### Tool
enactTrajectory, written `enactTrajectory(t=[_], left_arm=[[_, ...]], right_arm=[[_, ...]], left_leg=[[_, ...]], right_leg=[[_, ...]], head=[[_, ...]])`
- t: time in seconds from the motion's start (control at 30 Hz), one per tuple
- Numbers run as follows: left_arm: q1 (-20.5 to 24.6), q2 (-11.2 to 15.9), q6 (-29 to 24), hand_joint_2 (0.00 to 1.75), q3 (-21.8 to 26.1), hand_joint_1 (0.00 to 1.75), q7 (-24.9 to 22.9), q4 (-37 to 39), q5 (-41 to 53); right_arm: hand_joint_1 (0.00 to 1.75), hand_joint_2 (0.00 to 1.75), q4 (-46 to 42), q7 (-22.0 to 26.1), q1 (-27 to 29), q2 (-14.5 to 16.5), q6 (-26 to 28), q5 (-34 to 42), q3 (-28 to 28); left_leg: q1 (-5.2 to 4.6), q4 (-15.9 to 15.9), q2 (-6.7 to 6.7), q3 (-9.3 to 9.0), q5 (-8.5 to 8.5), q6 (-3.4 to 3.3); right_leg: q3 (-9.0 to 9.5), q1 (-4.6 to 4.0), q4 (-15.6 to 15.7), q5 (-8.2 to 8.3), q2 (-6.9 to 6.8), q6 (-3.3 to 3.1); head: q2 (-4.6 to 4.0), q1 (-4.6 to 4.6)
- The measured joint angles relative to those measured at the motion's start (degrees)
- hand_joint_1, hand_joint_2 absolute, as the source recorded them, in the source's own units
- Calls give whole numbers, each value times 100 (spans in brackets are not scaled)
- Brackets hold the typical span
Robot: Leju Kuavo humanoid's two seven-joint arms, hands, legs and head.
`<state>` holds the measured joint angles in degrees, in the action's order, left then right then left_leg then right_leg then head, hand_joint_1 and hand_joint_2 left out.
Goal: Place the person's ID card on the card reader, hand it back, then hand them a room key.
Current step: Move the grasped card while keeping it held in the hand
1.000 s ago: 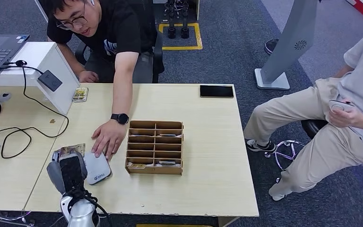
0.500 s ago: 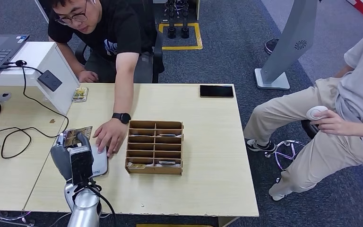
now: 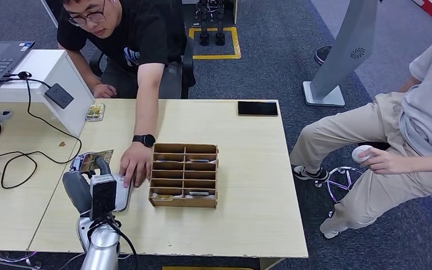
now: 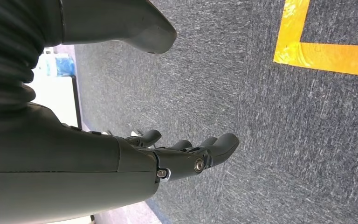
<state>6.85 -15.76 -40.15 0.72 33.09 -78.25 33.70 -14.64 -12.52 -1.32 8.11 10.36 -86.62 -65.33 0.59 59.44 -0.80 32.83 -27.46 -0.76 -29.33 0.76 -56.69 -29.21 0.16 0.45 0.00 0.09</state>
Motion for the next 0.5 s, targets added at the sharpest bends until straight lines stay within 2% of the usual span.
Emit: enactTrajectory(t=[0.23, 0.3, 0.4, 0.5], left_arm=[[0, -1, 0, 175, 1, 175, 14, 0, 60], [-2, -19, 0, 175, 47, 175, 131, -6, 506], [-16, -57, 0, 175, 285, 175, 445, -43, 1651], [-39, -64, 0, 175, 482, 175, 536, -71, 1960]], right_arm=[[0, 175, 0, 0, -1, 0, -2, -1, 0], [0, 175, 0, 0, -1, -2, -20, -5, 0], [0, 175, 4, 3, -4, -10, -62, -11, 1], [0, 175, 9, 4, -5, -15, -76, -11, 2]], left_leg=[[0, 0, 0, 1, 0, 0], [0, 0, 0, 2, 0, 0], [0, 0, 5, 2, 0, 0], [0, 0, 9, 3, 0, 0]], right_leg=[[0, 0, 0, 0, 0, 0], [0, 0, 0, 0, 0, 0], [-3, 0, 0, 0, 4, 0], [-6, 0, 0, 0, 8, 0]], head=[[0, -1], [0, 1], [0, 0], [0, -1]])
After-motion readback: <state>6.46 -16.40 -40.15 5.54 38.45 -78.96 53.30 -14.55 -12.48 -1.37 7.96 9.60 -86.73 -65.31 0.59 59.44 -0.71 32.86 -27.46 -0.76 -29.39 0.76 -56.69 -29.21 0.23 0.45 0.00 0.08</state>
